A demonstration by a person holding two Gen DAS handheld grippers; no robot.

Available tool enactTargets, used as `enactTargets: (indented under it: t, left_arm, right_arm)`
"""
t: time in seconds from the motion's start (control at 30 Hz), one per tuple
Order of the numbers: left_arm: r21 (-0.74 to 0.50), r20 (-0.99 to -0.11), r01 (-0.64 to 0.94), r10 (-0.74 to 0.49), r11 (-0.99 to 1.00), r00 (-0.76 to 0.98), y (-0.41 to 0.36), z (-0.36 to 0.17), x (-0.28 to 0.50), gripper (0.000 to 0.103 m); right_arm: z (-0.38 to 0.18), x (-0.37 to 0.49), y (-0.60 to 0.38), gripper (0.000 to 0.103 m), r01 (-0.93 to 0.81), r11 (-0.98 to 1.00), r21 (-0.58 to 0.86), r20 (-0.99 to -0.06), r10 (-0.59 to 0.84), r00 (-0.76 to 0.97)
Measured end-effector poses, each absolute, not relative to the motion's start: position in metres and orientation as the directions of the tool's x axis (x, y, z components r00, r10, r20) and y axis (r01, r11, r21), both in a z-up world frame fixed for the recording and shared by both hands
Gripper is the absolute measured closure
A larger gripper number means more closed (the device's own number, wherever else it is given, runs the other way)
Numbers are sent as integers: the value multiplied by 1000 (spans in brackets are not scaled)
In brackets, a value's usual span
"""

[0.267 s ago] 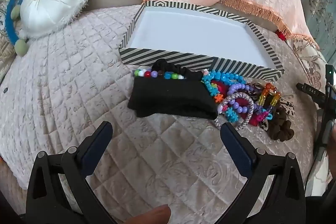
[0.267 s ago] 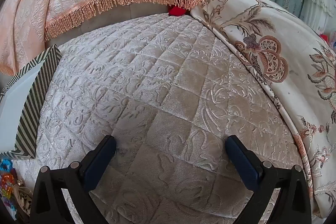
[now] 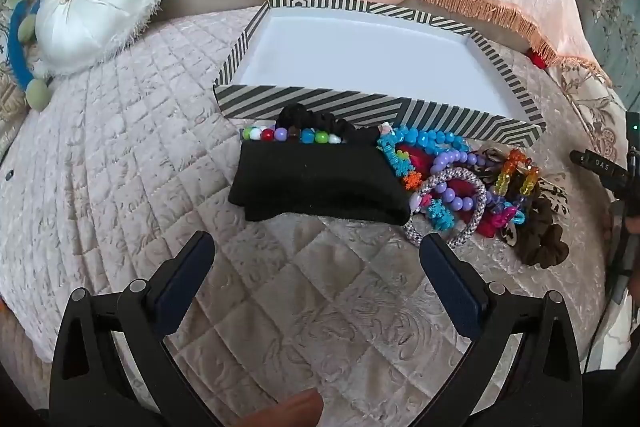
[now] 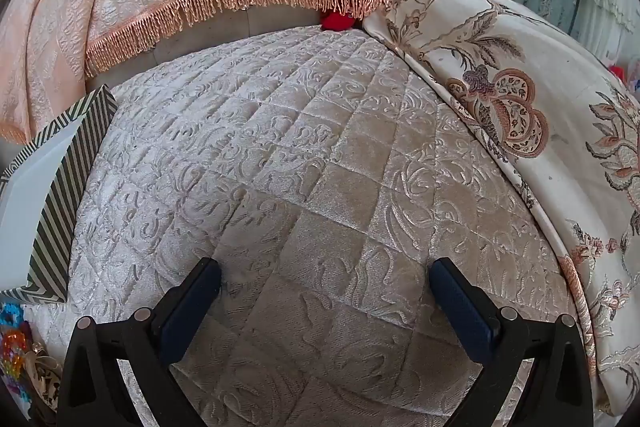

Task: Organize jewelry
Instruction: 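Move left gripper toward black velvet cloth while right gripper turns toward jewelry pile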

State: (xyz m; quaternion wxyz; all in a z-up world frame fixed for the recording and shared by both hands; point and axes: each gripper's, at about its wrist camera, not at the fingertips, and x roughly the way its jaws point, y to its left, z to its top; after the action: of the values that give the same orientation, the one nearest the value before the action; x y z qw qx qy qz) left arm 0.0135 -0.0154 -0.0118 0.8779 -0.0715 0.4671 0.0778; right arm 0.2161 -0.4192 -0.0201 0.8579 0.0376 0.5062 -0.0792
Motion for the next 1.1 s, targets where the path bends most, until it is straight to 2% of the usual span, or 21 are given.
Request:
enactTargets:
  t: [0.3, 0.47, 0.6, 0.73, 0.9, 1.0, 1.1]
  left_arm:
    - [-43, -813, -218, 93, 975, 575, -19, -7, 11, 0]
    - [-56, -792, -214, 87, 975, 604, -18, 5, 3, 0]
    - [-105, -800, -205, 40, 973, 599, -9, 4, 2, 0]
    - [-155, -801, -220, 8, 963, 598, 5, 1, 0, 0]
    - [-152, -781, -222, 21, 963, 624, 16, 5, -4, 0]
    - [-76, -785, -256, 101, 964, 612, 20, 2, -3, 0]
    - [-86, -787, -264, 97, 961, 609, 22, 0, -3, 0]
  right_arm:
    - [-10, 195, -404, 0, 162, 986, -49, -885, -118, 451]
    - [19, 152, -364, 0, 41, 997, -62, -867, -74, 492]
    - [50, 103, -310, 0, -115, 993, -33, -806, 41, 590]
    - [67, 67, -265, 0, -283, 958, 44, -739, 222, 636]
    - [71, 51, -241, 0, -348, 935, 65, -644, 306, 701]
    - [58, 62, -233, 0, -367, 926, 93, -697, 324, 640]
    - [53, 66, -218, 0, -378, 925, 34, -728, 282, 625]
